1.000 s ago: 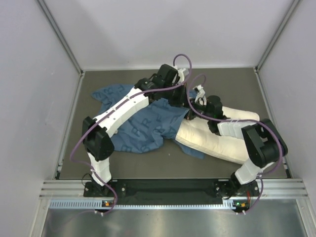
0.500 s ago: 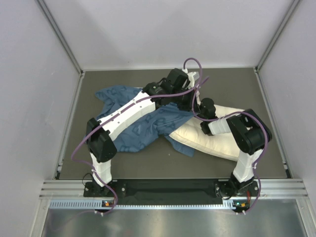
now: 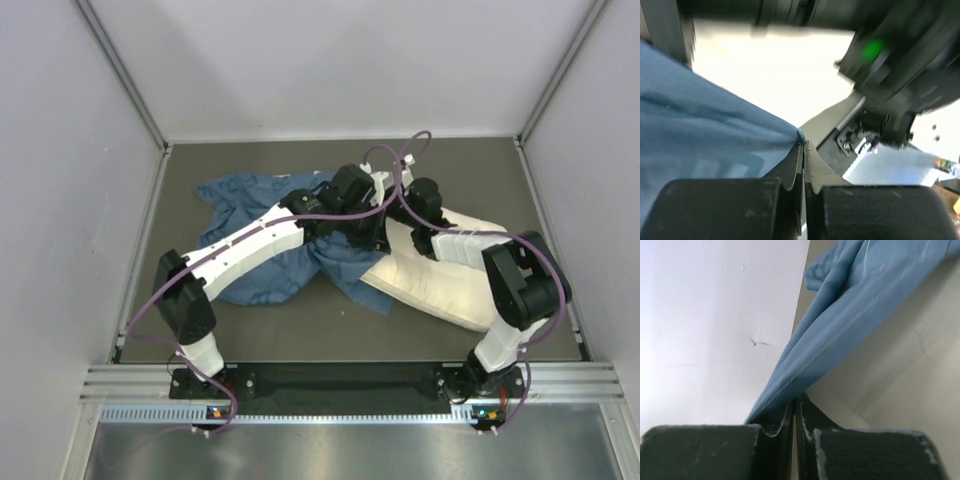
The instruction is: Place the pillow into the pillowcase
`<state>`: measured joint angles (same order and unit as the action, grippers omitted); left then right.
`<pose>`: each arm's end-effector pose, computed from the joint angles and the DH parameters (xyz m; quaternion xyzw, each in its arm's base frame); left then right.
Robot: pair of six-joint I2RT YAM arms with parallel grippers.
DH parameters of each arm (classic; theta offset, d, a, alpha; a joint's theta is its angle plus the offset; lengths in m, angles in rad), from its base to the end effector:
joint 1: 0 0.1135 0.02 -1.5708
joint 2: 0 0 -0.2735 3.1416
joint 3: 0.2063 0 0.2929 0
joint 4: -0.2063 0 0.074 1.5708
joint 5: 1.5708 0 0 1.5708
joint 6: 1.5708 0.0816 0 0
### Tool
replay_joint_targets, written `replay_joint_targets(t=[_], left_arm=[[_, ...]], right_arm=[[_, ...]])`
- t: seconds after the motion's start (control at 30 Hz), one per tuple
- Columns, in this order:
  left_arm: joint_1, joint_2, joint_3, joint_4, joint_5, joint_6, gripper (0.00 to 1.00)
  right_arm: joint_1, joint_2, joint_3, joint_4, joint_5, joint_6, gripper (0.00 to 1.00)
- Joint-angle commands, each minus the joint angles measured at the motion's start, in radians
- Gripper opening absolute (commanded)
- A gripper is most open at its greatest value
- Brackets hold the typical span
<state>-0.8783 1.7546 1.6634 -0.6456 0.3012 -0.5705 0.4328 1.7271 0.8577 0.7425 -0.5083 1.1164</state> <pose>0.2837 -0.3799 0.3139 0.1986 0.8840 -0.3681 0.2090 0.3805 0.2196 0.1850 0.0869 0.7401 0.5822 0.3252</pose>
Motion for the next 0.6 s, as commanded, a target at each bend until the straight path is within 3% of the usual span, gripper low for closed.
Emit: replay_joint_targets(t=[0.0,0.17,0.33,0.47,0.57], left_arm=[[-0.027,-0.107,-0.062,0.058,0.07,-0.006,0.0],[-0.042,-0.107,0.019,0.073,0.099,-0.022,0.02],[-0.039,0.049,0.304,-0.046,0.067,0.015,0.02],[-0.044,0.219,0.501,-0.08,0.111,-0.014,0.0],[-0.059,0.243,0.568,-0.054,0.145,-0.035,0.0]], right_arm=[[-0.057,-0.126,0.105,-0.098,0.045,-0.043,0.0],[-0.033,-0.058,0.118,-0.006,0.001,0.014,0.0],[0.15,-0.001,0.095,0.107,0.097,0.06,0.0],[0.202,0.093,0.04,0.319,0.158,0.167,0.0],[0.204,0.189,0.043,0.402,0.16,0.207,0.0]])
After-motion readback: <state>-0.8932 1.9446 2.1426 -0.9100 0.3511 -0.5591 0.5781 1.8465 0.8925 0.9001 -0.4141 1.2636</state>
